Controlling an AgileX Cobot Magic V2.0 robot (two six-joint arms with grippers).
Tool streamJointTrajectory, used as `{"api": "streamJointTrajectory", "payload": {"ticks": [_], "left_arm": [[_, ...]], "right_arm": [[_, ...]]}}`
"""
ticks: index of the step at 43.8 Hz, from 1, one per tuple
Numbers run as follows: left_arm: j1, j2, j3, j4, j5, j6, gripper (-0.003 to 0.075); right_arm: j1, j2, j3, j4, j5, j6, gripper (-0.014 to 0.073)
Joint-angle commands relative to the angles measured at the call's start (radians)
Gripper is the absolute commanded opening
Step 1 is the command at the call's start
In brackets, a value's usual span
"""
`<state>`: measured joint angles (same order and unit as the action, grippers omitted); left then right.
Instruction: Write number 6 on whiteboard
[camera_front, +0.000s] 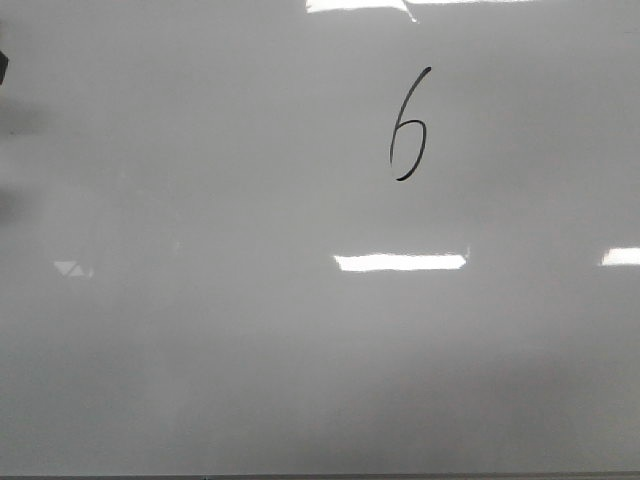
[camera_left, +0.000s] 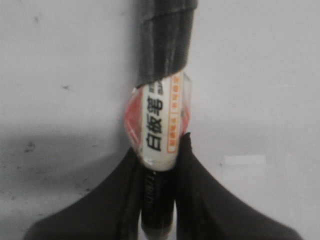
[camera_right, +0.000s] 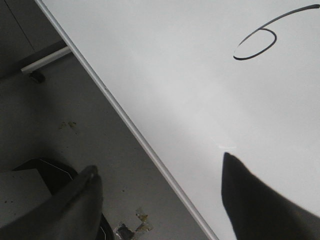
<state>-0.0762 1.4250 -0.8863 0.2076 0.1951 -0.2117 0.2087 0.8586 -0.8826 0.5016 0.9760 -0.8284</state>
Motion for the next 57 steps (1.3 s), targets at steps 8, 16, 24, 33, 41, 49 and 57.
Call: {"api": "streamJointTrajectory", "payload": {"ticks": [8, 16, 24, 33, 41, 49, 57], "left_arm": [[0.004, 0.005, -0.026, 0.003, -0.089, -0.01, 0.0301], [0.002, -0.033, -0.051, 0.003, 0.009, -0.01, 0.0378], [0.002, -0.143, -0.086, 0.03, 0.176, 0.002, 0.0375], [-0.009, -0.312, -0.092, 0.028, 0.355, 0.05, 0.0375], [-0.069, -0.458, -0.092, 0.022, 0.481, 0.051, 0.0375], [-0.167, -0.582, -0.092, 0.012, 0.575, 0.054, 0.0375], [-0.227, -0.692, -0.063, -0.007, 0.643, 0.054, 0.0375]], "right_arm": [[-0.005, -0.003, -0.03, 0.03, -0.053, 0.003, 0.0517], [-0.005, -0.011, -0.033, 0.022, -0.053, 0.04, 0.0517], [-0.005, -0.059, -0.034, -0.046, -0.092, 0.252, 0.0517], [-0.005, -0.106, -0.057, -0.281, -0.072, 0.619, 0.0517], [-0.005, -0.116, -0.113, -0.445, 0.043, 0.837, 0.0517], [-0.005, -0.134, -0.11, -0.474, 0.091, 0.894, 0.0517], [-0.005, -0.17, -0.11, -0.474, 0.093, 0.895, 0.0477]]}}
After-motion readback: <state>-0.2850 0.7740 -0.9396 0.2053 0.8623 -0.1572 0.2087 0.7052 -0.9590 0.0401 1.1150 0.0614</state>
